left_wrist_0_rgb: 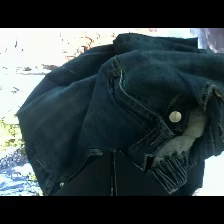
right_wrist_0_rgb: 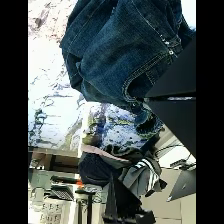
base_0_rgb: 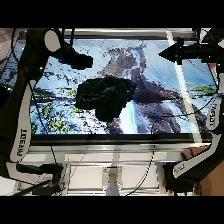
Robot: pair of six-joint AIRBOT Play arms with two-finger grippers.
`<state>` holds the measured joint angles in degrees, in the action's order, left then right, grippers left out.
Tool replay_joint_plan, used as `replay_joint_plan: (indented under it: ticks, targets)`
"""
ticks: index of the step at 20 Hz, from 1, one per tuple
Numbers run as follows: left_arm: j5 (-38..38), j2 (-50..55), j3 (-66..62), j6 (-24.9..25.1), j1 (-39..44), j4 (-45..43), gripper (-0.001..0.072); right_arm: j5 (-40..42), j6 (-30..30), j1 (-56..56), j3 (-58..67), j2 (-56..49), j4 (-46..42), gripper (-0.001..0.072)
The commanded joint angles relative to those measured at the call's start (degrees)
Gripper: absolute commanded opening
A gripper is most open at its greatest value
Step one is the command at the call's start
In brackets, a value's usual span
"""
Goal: Fold the clothes and pants, and hang the long-sleeved shirts on hangers.
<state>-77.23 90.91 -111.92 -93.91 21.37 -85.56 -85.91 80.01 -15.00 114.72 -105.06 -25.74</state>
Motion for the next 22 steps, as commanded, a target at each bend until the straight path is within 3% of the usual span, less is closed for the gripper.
replay_joint_plan:
  ticks: [1, 5, 9, 16, 22]
  targets:
    - [0.04, 1.88, 0.00, 0.02, -0.04, 0.07, 0.0022, -0.02, 0.00, 0.04, 0.04, 0.04, 0.02, 0.0017]
    - [0.04, 3.37, 0.00, 0.52, -0.07, 0.00, 0.0022, -0.02, 0.00, 0.04, 0.04, 0.04, 0.00, 0.0017]
    - [-0.02, 3.41, 0.00, 7.89, 0.20, 0.50, 0.0020, -0.02, 0.00, 0.04, 0.04, 0.04, 0.02, 0.0017]
    - [-2.51, 0.76, 0.26, 7.85, -0.68, 0.48, 0.0019, 1.64, 0.02, 0.04, 0.04, 0.04, 0.02, 0.0017]
    - [-1.79, -10.27, 19.74, 8.41, -3.48, 0.31, 0.0019, 6.12, 0.02, 0.17, 0.04, 0.00, 0.07, 0.0016]
